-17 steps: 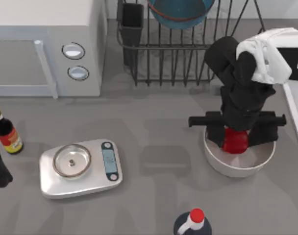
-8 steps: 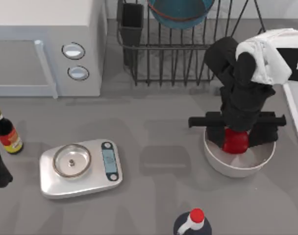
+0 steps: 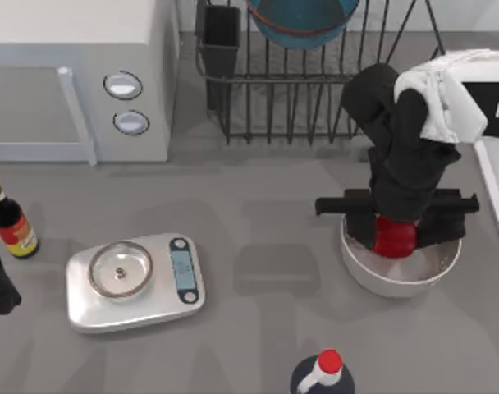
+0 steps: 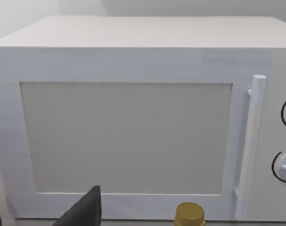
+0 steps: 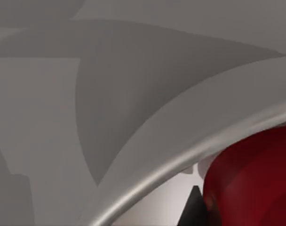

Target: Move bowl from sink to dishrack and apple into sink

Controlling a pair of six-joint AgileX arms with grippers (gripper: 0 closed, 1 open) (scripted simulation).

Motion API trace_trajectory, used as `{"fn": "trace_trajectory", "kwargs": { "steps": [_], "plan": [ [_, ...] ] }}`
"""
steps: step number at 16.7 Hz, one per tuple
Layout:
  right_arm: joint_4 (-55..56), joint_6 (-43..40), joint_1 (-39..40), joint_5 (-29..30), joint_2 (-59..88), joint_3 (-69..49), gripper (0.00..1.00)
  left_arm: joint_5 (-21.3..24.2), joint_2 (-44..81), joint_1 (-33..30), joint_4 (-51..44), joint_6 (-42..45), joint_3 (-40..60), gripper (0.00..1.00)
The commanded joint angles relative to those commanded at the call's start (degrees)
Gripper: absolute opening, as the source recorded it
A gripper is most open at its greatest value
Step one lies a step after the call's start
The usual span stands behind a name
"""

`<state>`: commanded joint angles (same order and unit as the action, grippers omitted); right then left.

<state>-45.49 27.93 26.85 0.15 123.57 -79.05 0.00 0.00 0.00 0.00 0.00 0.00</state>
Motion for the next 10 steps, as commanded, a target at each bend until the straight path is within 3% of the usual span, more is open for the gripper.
{"fn": "trace_trajectory", "kwargs": {
  "steps": [7,10],
  "plan": [
    [0.0,0.0,0.0,0.0,0.0,0.0,0.0,0.0,0.0,0.0,0.0,0.0,0.0,1.0],
    [-4.7,0.4,0.7,0.8,-6.8,-0.3,0.0,0.0,0.0,0.0,0.0,0.0,0.0,1.0]
  ]
}}
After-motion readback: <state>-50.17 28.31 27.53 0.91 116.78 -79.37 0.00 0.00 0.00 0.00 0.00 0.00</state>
